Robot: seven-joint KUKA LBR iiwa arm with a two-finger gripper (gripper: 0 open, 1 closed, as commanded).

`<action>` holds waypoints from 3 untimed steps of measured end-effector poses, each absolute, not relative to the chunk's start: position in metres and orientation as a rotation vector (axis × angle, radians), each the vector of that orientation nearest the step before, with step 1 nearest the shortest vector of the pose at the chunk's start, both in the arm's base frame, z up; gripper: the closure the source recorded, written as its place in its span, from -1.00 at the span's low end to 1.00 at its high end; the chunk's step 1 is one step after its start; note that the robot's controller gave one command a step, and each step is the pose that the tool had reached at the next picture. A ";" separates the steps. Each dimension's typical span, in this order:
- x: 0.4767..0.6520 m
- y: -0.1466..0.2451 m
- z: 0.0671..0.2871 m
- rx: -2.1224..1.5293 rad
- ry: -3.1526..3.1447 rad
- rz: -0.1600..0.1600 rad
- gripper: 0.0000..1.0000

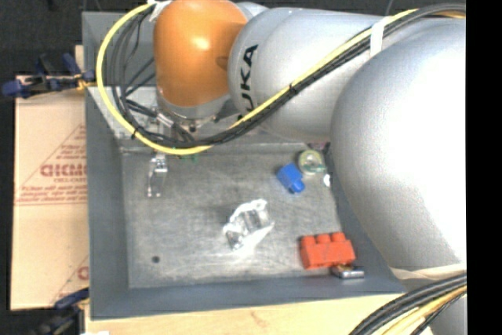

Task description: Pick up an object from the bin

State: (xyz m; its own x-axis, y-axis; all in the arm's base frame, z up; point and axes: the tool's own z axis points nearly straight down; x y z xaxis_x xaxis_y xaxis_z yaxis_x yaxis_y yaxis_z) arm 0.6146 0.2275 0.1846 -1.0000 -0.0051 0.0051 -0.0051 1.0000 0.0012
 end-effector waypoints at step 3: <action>0.526 0.014 0.163 -0.086 -3.149 -0.002 -1.00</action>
Offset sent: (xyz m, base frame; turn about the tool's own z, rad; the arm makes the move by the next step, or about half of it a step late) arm 0.0369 -0.0963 -0.0468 0.0682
